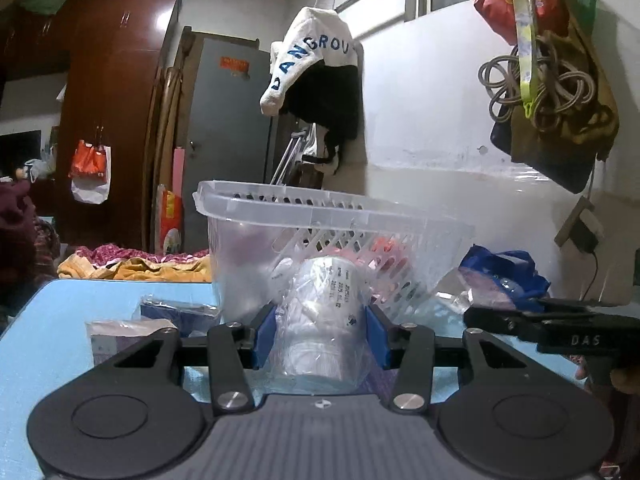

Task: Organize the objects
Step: 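Grasp bagged white bottle with left gripper while right gripper grasps bagged purple box, then carry both held items over the white basket and release them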

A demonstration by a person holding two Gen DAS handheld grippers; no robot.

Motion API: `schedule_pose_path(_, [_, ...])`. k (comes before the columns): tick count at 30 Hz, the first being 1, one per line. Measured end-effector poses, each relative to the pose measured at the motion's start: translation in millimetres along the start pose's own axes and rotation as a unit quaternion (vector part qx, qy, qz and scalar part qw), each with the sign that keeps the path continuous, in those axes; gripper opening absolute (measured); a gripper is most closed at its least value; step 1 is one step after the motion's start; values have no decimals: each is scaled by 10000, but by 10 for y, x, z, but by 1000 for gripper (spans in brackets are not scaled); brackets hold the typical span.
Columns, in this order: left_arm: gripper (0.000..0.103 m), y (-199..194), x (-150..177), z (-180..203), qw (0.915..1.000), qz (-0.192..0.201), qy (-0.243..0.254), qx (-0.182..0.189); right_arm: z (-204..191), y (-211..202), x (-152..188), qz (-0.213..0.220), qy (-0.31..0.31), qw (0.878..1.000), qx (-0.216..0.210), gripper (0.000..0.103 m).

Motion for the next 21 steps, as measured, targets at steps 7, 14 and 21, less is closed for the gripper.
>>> schedule_pose_path(7, [52, 1, -19, -46, 9999, -13, -151, 35, -72, -20, -16, 154, -243, 9996, 58, 68])
schedule_pose_path(14, [52, -195, -170, -23, 9969, 236, -485, 575, -142, -180, -214, 479, -270, 9983, -217, 68])
schedule_pose_path(21, [52, 223, -1333, 178, 9990, 160, -318, 253, -52, 319, -1453, -103, -604, 9980, 157, 68])
Point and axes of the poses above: each gripper's, at about its wrist camera, not at the fingertips, and y roughly the way its jaws point, z to its right, x to its underside, the point moved 8 cm from there along y, roughly the way its jaws point, and after that the axes turned 7 degrees about -x, right-handed, at the moved point
